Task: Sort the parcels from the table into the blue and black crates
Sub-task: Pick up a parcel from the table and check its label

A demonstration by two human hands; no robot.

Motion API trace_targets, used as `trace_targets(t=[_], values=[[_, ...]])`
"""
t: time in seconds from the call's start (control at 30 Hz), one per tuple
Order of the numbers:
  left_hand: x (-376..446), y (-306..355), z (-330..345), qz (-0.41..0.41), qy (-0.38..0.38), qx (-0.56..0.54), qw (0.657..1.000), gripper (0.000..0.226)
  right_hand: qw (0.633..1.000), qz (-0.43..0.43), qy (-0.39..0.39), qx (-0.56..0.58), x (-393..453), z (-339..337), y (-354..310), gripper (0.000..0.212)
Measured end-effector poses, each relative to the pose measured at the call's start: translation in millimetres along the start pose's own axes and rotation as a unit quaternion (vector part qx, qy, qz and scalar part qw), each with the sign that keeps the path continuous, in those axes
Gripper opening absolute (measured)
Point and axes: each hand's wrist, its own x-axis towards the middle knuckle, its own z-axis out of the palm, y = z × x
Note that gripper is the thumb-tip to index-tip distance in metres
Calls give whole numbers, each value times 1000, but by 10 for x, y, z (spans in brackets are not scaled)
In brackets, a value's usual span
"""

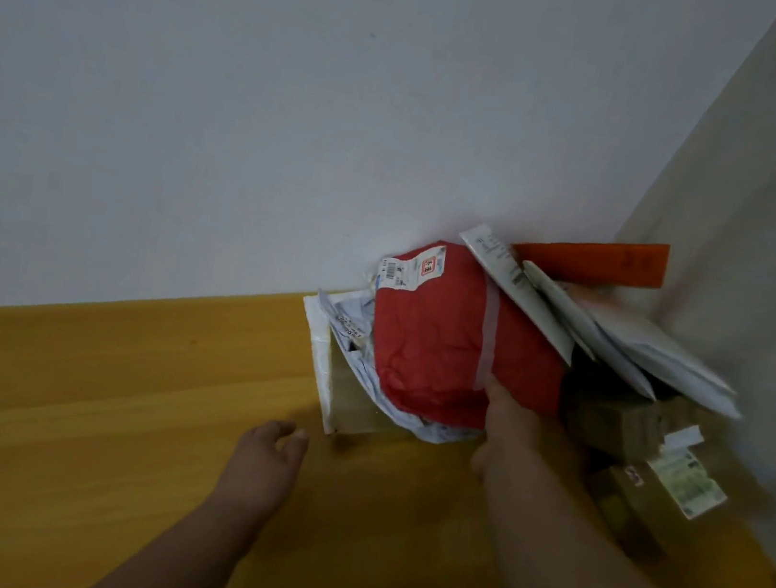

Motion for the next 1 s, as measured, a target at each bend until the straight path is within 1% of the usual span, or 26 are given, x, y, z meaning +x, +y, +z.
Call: trace_targets(t=[0.1,0.17,0.23,0.3,0.37,0.43,0.53,0.6,0.67,0.7,0.77,0.83,0.87,1.0], values=[[-20,42,18,-11,23,-9,1000,42,999,24,-34,-10,118,71,-44,65],[-57,49,4,-18,34,-12,999,41,997,41,-55,-17,116,131,-60,50],[-107,59,-10,-19,40,-22,999,41,997,37,-63,-27,59,132,-86,36],[-170,99,-26,-22,46,-44,998,40,997,34,-69,-21,-24,72,-54,32],[-221,145,-45,-27,45,-78,996,40,994,35,-106,-9,-139,47,14,31],[-263,175,-82,-44,30,-133,990,40,985,64,-157,16,-288,34,77,34],[-330,185,-197,-90,-11,-248,965,44,961,118,-246,35,-627,-41,187,33],[-379,150,-294,-131,-52,-330,933,40,948,130,-289,17,-774,-118,344,31],[-404,48,-368,-155,-87,-402,898,38,937,138,-322,-14,-952,-173,501,32],[-435,-19,-412,-160,-90,-417,890,34,929,143,-338,-34,-1036,-184,583,32],[-527,-172,-526,-168,-62,-405,897,32,923,150,-342,-89,-1211,-175,748,31],[-607,-355,-673,-169,-35,-398,901,40,921,158,-330,-133,-1350,-157,912,33],[-641,-452,-741,-165,-33,-400,901,43,923,162,-319,-141,-1411,-150,979,31],[-791,-781,-997,-144,-32,-391,908,48,947,177,-252,-87,-1598,-120,1193,23]])
